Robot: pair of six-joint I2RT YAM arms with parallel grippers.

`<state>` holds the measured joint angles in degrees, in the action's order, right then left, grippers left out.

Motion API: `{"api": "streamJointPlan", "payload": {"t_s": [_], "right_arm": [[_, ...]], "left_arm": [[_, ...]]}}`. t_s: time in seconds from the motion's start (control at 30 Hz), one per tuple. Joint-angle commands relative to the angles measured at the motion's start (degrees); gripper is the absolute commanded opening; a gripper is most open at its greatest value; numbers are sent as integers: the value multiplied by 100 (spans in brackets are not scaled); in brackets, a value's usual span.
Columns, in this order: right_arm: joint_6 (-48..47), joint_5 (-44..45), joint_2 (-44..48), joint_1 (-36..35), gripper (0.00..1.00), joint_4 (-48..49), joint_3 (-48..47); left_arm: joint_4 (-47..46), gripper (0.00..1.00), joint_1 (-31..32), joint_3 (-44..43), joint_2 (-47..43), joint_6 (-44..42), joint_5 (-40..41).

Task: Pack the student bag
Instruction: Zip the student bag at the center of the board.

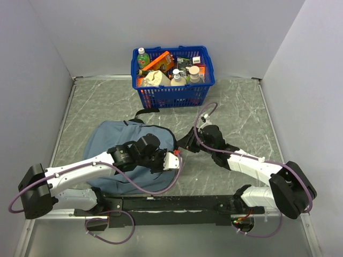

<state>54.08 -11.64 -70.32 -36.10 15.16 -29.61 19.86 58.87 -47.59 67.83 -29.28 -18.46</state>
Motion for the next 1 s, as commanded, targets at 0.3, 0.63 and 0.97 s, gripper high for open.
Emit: {"api": "streamJointPlan", "payload": {"t_s": [0.3, 0.63, 0.97], "right_arm": [[-557, 610, 203, -187, 1, -259, -503], [-522, 821, 607, -249, 0, -443, -388], [-416, 672, 722, -284, 0, -514, -274]], "left_arm": [[-342, 34, 63, 338, -358, 45, 18], [-614, 48, 72, 347, -341, 203, 70], [-1062, 46, 168, 558, -165, 589, 175]]}}
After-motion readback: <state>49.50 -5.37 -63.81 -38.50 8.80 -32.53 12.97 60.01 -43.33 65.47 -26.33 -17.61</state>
